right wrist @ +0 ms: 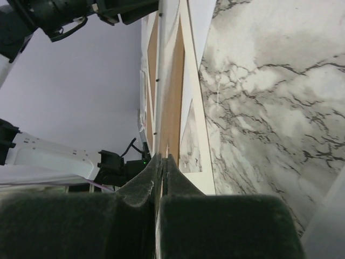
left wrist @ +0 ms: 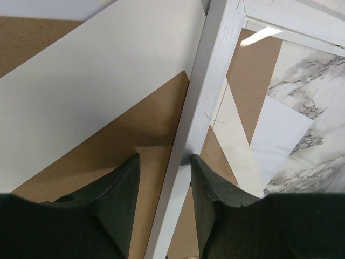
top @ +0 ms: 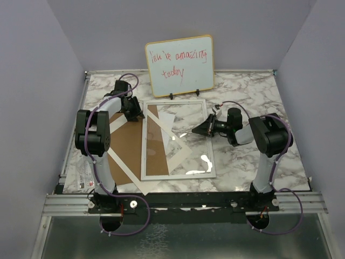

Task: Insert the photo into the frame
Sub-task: Place the photo frame item in the photo frame.

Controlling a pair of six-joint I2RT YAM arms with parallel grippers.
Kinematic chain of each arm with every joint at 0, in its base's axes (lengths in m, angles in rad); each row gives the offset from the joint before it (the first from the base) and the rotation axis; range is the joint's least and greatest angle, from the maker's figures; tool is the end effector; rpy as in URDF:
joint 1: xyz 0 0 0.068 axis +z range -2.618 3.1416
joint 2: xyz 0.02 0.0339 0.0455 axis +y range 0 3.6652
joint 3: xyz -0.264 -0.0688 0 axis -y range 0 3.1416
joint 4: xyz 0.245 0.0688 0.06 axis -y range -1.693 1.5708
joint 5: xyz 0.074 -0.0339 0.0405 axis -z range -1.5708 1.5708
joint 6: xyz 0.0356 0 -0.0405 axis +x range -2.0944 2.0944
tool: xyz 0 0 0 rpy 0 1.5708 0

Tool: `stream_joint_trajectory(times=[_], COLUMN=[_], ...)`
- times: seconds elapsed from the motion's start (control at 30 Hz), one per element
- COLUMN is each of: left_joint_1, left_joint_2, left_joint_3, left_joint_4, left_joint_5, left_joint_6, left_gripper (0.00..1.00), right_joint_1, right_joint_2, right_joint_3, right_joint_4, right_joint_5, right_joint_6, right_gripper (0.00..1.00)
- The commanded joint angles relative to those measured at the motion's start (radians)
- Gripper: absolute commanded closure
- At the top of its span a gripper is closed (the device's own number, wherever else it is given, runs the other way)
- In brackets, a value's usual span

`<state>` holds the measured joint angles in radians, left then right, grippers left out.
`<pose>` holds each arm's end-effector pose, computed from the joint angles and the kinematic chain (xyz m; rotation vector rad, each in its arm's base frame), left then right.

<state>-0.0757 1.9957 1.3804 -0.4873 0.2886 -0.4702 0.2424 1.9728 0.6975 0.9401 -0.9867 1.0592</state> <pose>0.4104 -0.0413 0.1651 -0.4398 2.6810 -0.5545 0.3234 0.1106 0.1087 0.0947 2.1793 1.7489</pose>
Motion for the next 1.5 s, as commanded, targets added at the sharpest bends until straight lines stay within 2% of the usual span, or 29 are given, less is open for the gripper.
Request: stream_joint_trajectory(times=[0.0,0.33,0.87,1.27,1.47], left_joint_1=[-0.010,-0.010,-0.010,-0.011,-0.010], left_joint_2=[0.083,0.084,0.087,0.093,0.093], left_joint_3=[-0.026,-0.026,-0.028,-0.023,-0.023], left_joint_4=[-0.002,-0.002,-0.002,-0.002,-0.002], left_joint_5=[0.004,0.004,0.007,0.007,0.003], left_joint_6=[0.013,0.011,0.016,0.016,0.016], left_gripper=[0.56,0.56,0.56,0.56,0.56], right_joint_1=[0.006,0.005,0.014,0.017,0.018], right_joint_2=[0.031,0.003,0.041,-0.019,-0.014], right_joint_3=[0.013,0.020,0.070,-0.042,-0.050], right_joint_4=[-0.074,-0.238,-0.193,0.178,0.243], right_joint_5=[0.030,0.095,0.019,-0.049,-0.064], right_joint_6=[-0.058,-0.165,-0.161,-0.023,0.015], right_gripper=[0.98,0.98,0.98,0.98,0.98])
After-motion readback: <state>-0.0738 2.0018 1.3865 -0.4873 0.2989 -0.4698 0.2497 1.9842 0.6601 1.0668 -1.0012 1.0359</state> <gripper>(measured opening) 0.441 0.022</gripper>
